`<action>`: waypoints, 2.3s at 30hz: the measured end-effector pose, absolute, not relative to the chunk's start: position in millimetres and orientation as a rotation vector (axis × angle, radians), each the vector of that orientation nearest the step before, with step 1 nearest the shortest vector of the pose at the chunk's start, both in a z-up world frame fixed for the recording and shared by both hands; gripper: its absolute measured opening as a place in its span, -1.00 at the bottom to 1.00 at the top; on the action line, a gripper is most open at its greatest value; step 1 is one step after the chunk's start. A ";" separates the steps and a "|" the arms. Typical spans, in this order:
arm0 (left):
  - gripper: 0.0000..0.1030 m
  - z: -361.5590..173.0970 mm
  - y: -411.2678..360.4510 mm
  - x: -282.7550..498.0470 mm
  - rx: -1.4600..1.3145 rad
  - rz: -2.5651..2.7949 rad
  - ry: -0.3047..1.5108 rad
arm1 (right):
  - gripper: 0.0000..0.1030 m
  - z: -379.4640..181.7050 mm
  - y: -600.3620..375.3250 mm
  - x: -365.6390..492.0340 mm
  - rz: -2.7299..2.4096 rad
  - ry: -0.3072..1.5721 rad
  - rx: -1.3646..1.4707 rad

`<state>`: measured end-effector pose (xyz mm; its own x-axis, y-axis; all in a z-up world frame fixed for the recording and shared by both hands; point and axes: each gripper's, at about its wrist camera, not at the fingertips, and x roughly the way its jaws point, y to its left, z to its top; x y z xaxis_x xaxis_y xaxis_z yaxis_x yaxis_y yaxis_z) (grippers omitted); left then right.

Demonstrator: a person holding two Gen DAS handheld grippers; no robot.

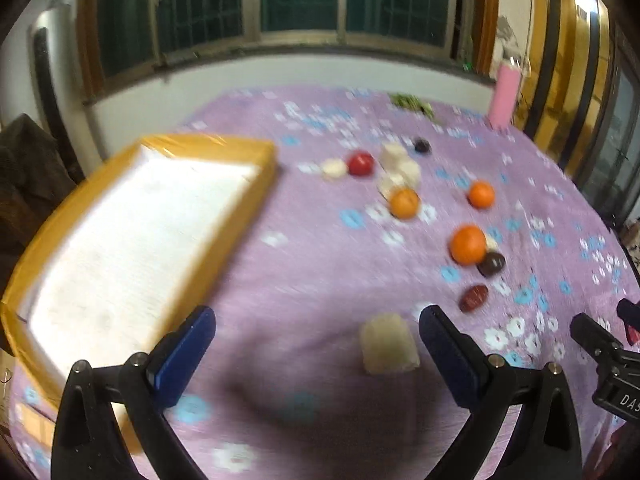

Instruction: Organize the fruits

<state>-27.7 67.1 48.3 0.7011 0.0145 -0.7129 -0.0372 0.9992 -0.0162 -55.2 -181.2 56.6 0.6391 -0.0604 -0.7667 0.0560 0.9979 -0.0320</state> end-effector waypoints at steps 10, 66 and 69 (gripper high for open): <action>1.00 73.7 104.0 -49.4 -0.013 0.073 0.673 | 1.00 83.7 -140.3 -71.9 -0.037 0.712 -0.073; 1.00 78.1 90.5 -67.5 -0.037 -0.015 0.616 | 1.00 103.4 -140.1 -96.4 -0.010 0.625 -0.088; 1.00 71.4 83.7 -63.1 -0.024 -0.032 0.652 | 1.00 102.9 -142.5 -96.8 -0.014 0.624 -0.092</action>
